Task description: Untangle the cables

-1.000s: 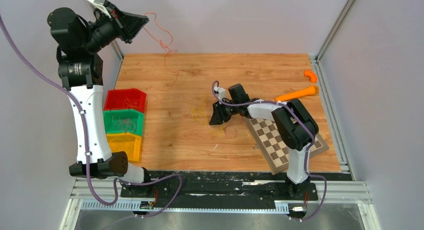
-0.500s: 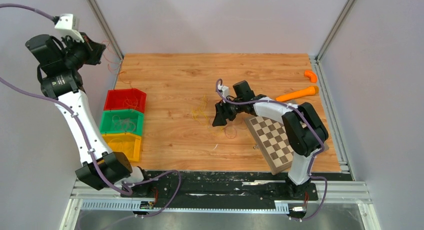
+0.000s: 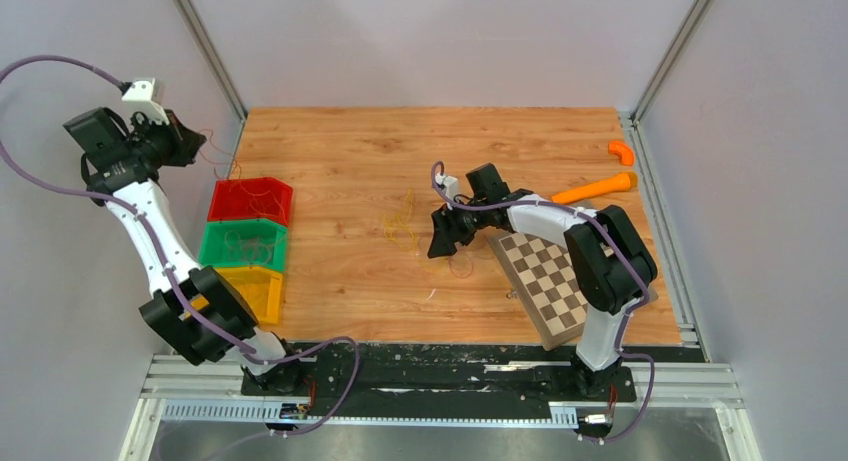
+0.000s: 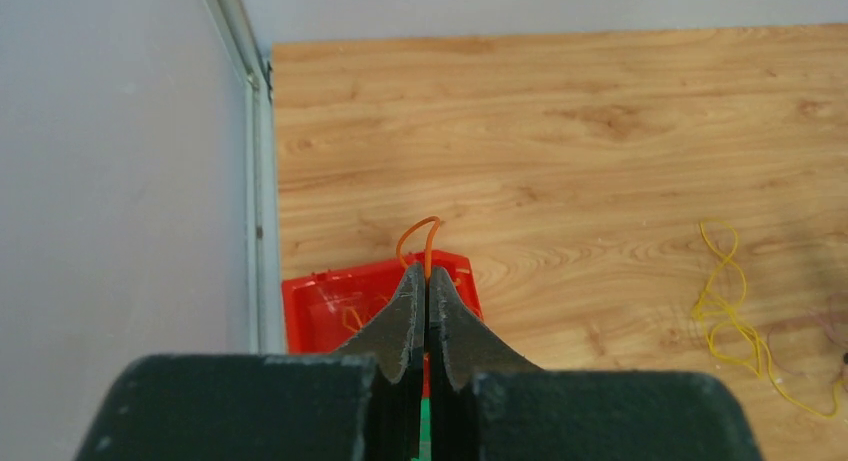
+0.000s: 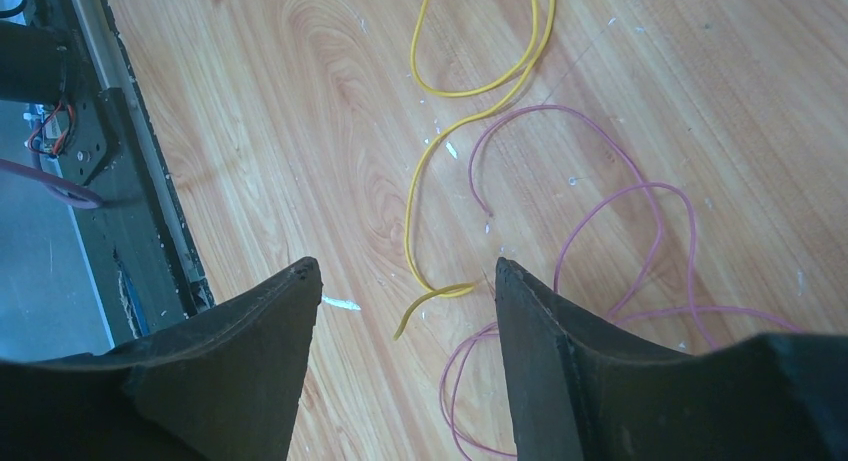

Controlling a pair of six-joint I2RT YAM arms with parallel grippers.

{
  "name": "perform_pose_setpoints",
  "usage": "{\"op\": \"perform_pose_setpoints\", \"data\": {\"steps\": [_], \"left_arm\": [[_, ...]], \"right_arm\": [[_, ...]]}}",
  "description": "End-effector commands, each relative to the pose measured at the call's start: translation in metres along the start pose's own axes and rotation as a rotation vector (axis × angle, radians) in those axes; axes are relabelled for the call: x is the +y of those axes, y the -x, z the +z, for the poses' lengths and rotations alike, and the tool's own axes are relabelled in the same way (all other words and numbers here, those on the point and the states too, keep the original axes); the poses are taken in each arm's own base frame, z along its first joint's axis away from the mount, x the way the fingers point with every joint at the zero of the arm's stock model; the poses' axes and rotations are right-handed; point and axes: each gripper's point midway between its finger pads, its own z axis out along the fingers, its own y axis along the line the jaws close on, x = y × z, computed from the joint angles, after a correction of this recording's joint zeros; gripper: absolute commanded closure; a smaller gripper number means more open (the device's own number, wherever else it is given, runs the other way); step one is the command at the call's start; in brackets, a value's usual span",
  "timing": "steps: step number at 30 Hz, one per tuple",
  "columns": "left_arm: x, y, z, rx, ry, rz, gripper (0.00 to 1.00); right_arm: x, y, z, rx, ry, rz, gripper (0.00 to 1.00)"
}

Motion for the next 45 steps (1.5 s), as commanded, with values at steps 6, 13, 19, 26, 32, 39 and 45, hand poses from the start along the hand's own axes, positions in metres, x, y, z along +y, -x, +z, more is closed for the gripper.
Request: {"op": "perform_pose_setpoints", "data": {"steps": [6, 13, 19, 26, 32, 39, 45], "left_arm": [[-0.025, 0.034, -0.006, -0.103, -0.133, -0.009, 1.0], [-0.059, 0.116, -0.032, -0.261, -0.222, -0.109, 1.0], [-0.048, 0.149, -0.037, -0.327, -0.166, -0.079, 1.0], [-0.015, 0.141, -0.02, -0.297, -0.083, -0.007, 1.0], [0.013, 0.083, -0.006, -0.182, -0.011, 0.057, 1.0], [0.017, -0.007, 0.009, -0.014, -0.053, 0.064, 1.0], [0.011, -0.075, 0.026, 0.124, -0.108, -0.042, 1.0]], "right_arm": [[0.008, 0.021, -0.009, -0.041, 0.013, -0.063, 0.36], [0.006, 0.025, -0.004, -0.037, 0.027, -0.042, 0.36], [0.006, 0.028, -0.003, -0.041, 0.032, -0.04, 0.36], [0.006, 0.022, -0.003, -0.029, 0.03, -0.039, 0.36], [0.003, 0.015, -0.004, -0.019, 0.025, -0.035, 0.36], [0.002, 0.01, -0.004, -0.011, 0.029, -0.024, 0.36], [0.001, 0.006, -0.002, -0.003, 0.031, -0.013, 0.36]]}}
